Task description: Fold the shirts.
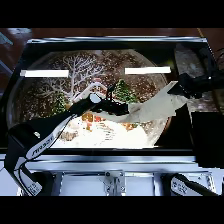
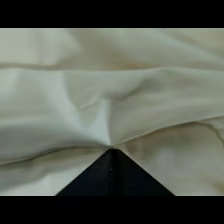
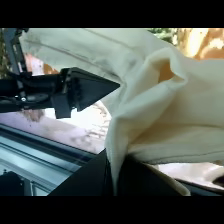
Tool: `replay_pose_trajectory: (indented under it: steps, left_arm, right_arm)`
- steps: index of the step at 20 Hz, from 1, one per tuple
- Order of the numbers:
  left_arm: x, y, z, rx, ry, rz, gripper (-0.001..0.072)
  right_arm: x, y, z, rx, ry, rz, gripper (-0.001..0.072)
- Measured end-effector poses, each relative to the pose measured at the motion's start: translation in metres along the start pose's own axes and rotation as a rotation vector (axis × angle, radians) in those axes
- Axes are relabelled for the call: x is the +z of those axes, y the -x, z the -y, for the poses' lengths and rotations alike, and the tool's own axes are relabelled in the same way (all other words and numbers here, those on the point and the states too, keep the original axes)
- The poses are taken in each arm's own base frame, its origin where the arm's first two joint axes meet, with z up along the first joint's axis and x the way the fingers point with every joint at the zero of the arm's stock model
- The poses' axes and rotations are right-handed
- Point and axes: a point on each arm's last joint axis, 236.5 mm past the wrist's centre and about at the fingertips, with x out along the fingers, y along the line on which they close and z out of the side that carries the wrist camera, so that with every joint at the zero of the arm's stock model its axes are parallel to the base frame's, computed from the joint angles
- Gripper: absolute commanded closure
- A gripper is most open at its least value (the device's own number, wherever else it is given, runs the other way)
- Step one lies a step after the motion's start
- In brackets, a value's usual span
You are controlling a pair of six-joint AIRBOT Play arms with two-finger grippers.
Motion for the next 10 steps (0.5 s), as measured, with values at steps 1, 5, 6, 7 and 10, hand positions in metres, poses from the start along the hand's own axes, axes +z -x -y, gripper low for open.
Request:
replay_pose_trajectory:
  steps: [1,5,6,7,10]
  left_arm:
    - [-0.008,-0.009,0.006,-0.020,0.026,-0.007,0.0667]
    - [-0.004,-0.016,0.020,-0.062,0.054,0.032,0.0669]
    - [0.007,-0.007,0.026,-0.077,0.048,0.061,0.0669]
    - [0.021,0.007,0.030,-0.087,0.030,0.093,0.0670]
    - [0.085,0.083,0.038,-0.069,-0.086,0.261,0.0670]
  right_arm:
    - [-0.005,0.007,-0.003,-0.014,0.008,0.006,0.0648]
    - [-0.016,0.025,-0.016,-0.040,0.032,0.038,0.0648]
    - [-0.018,0.025,-0.022,-0.039,0.042,0.038,0.0648]
    - [-0.020,0.024,-0.029,-0.034,0.055,0.036,0.0648]
    - [-0.013,0.006,-0.050,-0.035,0.121,0.057,0.0648]
